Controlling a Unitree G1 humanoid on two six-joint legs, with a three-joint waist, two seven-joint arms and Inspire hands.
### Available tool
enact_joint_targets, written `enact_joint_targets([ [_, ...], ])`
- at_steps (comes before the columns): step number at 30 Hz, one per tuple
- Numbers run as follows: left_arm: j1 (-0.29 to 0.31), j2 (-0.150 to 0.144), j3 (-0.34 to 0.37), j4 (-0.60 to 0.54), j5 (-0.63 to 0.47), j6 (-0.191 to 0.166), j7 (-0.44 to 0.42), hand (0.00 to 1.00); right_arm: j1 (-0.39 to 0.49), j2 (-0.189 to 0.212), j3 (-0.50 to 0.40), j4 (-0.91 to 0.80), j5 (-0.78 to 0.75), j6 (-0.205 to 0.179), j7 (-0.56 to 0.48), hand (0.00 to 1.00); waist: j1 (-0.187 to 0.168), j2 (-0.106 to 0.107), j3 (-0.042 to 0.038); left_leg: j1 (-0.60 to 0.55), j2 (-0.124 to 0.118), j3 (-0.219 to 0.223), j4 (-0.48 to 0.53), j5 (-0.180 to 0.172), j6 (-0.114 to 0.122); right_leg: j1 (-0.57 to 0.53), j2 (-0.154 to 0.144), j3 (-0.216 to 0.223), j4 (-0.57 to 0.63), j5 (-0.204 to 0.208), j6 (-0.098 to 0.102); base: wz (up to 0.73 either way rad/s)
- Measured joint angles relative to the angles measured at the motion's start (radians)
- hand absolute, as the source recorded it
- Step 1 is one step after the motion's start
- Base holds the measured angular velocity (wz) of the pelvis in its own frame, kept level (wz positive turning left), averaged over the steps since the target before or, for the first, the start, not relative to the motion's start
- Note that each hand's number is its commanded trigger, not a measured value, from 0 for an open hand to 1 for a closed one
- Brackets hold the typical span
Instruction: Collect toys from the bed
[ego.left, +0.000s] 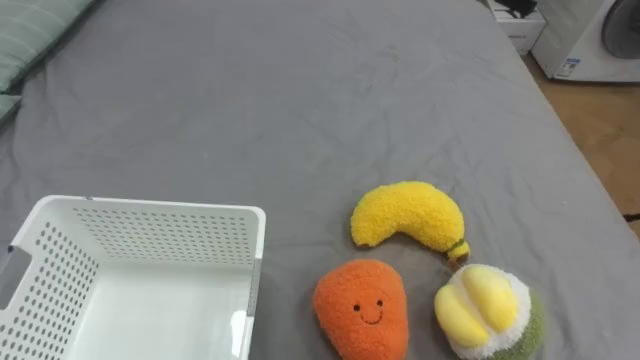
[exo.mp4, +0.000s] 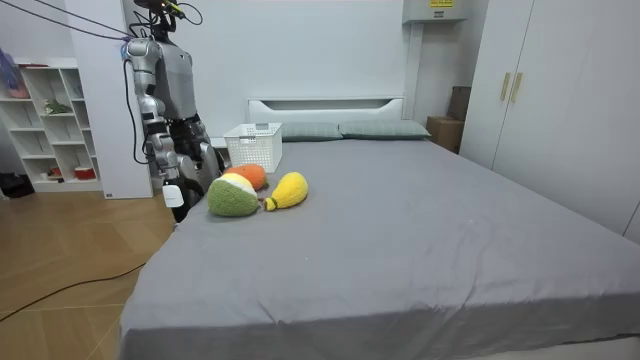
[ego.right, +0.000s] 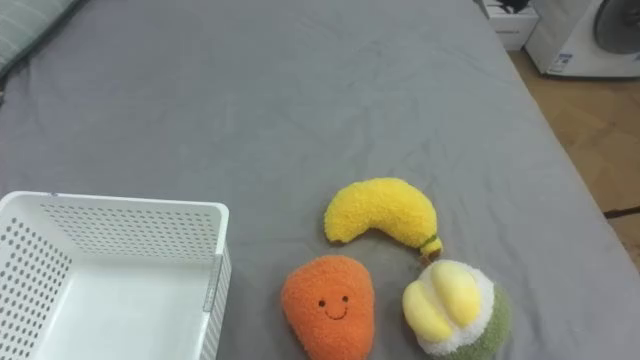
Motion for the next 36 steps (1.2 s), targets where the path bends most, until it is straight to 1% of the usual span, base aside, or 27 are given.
enact_joint_targets([
  [2, 0.001, 0.000, 0.000, 0.000, 0.000, 0.000, 0.000, 0.00, -0.001, 0.000, 0.000, 0.000, 0.000, 0.000, 0.000, 0.00, 0.000, -0.001, 0.0011, 0.002, 0.000, 0.000, -0.001, 0.000, 0.000, 0.002, 0.000, 0.001, 0.000, 0.000, 0.000, 0.00],
  [6, 0.001, 0.000, 0.001, 0.001, -0.001, 0.000, 0.000, 0.00, -0.003, 0.000, 0.000, 0.001, 0.000, 0.000, 0.002, 0.00, 0.001, 0.000, 0.0008, 0.004, 0.000, 0.000, -0.003, 0.000, 0.000, -0.001, 0.002, 0.013, 0.000, 0.000, 0.000, -0.02],
  [8, 0.001, 0.000, 0.001, 0.003, -0.001, 0.000, 0.000, 0.00, -0.002, 0.000, 0.000, 0.002, 0.001, -0.001, 0.003, 0.00, 0.000, 0.000, 0.0005, 0.005, 0.000, 0.000, -0.003, 0.000, 0.000, 0.000, 0.002, 0.013, 0.000, 0.000, 0.000, -0.02],
  [9, 0.001, 0.000, 0.001, 0.005, -0.001, 0.000, -0.001, 0.00, -0.002, 0.000, 0.000, 0.002, 0.002, -0.001, 0.003, 0.00, 0.000, 0.004, -0.0014, 0.006, 0.000, 0.000, -0.003, 0.000, 0.000, 0.001, 0.002, 0.013, 0.000, 0.000, 0.000, 0.00],
  [12, 0.003, 0.000, 0.005, 0.006, -0.002, 0.000, -0.003, 0.00, 0.000, 0.000, 0.000, 0.002, 0.012, -0.001, 0.003, 0.00, 0.000, 0.005, -0.0014, 0.010, 0.000, 0.000, -0.003, 0.000, 0.000, 0.006, 0.002, 0.012, 0.000, 0.000, 0.000, 0.00],
  [16, 0.003, 0.000, 0.007, 0.006, -0.001, 0.000, -0.005, 0.00, 0.003, 0.000, -0.002, 0.002, 0.030, -0.001, 0.005, 0.00, -0.001, 0.004, 0.0001, 0.013, 0.000, -0.003, -0.003, 0.000, 0.000, 0.011, 0.002, 0.012, -0.001, 0.000, 0.000, 0.00],
  [18, 0.003, 0.000, 0.007, 0.007, -0.001, -0.001, -0.005, 0.00, 0.006, 0.000, -0.001, 0.002, 0.045, -0.004, 0.005, 0.00, -0.001, 0.004, 0.0020, 0.012, 0.000, -0.005, -0.003, 0.000, 0.000, 0.012, 0.002, 0.012, -0.001, 0.000, 0.000, 0.00],
  [22, 0.004, 0.000, 0.007, 0.008, -0.001, -0.001, -0.005, 0.00, 0.016, 0.000, -0.003, 0.014, 0.071, -0.019, 0.010, 0.00, -0.002, 0.006, 0.0015, 0.012, 0.000, -0.006, -0.002, 0.000, 0.001, 0.012, 0.002, 0.011, -0.001, 0.000, 0.000, 0.00],
  [23, 0.011, 0.000, 0.008, 0.009, -0.001, -0.001, -0.005, 0.00, 0.017, 0.000, -0.009, 0.022, 0.072, -0.024, 0.012, 0.00, -0.003, 0.004, 0.0015, 0.012, 0.000, -0.006, -0.002, 0.000, 0.001, 0.012, 0.002, 0.010, -0.001, 0.000, 0.000, 0.00],
  [24, 0.014, 0.000, 0.010, 0.013, 0.000, -0.001, -0.005, 0.00, 0.018, 0.000, -0.021, 0.024, 0.073, -0.025, 0.012, 0.00, -0.004, 0.008, -0.0030, 0.013, 0.000, -0.006, -0.002, 0.000, 0.001, 0.012, 0.002, 0.011, -0.001, 0.000, 0.000, 0.00],
  [27, 0.019, 0.000, 0.021, 0.013, 0.002, 0.004, -0.005, 0.00, 0.023, -0.001, -0.041, 0.027, 0.073, -0.026, 0.012, 0.00, -0.009, 0.003, -0.0061, 0.013, 0.000, -0.005, -0.003, 0.000, 0.001, 0.012, 0.002, 0.011, -0.002, 0.000, 0.000, 0.00],
  [28, 0.020, 0.000, 0.022, 0.013, 0.002, 0.005, -0.005, 0.00, 0.024, -0.001, -0.043, 0.027, 0.073, -0.026, 0.011, 0.00, -0.010, 0.002, -0.0067, 0.013, 0.000, -0.005, -0.003, 0.000, 0.001, 0.011, 0.002, 0.011, -0.002, 0.000, 0.000, 0.00],
  [30, 0.023, 0.000, 0.032, 0.013, 0.001, 0.006, -0.005, 0.00, 0.025, 0.000, -0.071, 0.030, 0.075, -0.025, 0.011, 0.00, -0.019, -0.005, -0.0074, 0.016, 0.000, -0.005, -0.004, 0.000, 0.001, 0.013, 0.002, 0.011, -0.001, 0.000, 0.000, 0.00],
  [35, 0.028, 0.006, 0.075, 0.013, 0.002, 0.005, -0.010, 0.00, 0.043, -0.002, -0.128, 0.033, 0.099, -0.029, -0.006, 0.00, -0.030, -0.006, -0.0070, 0.028, 0.000, -0.003, -0.008, 0.000, 0.001, 0.014, 0.003, 0.012, 0.002, -0.001, -0.002, -0.01],
  [36, 0.028, 0.010, 0.082, 0.014, 0.004, 0.005, -0.012, 0.00, 0.053, -0.005, -0.139, 0.033, 0.099, -0.034, -0.012, 0.00, -0.030, -0.010, -0.0083, 0.028, 0.001, -0.003, -0.008, 0.000, 0.001, 0.014, 0.003, 0.012, 0.002, -0.001, -0.002, 0.00],
])
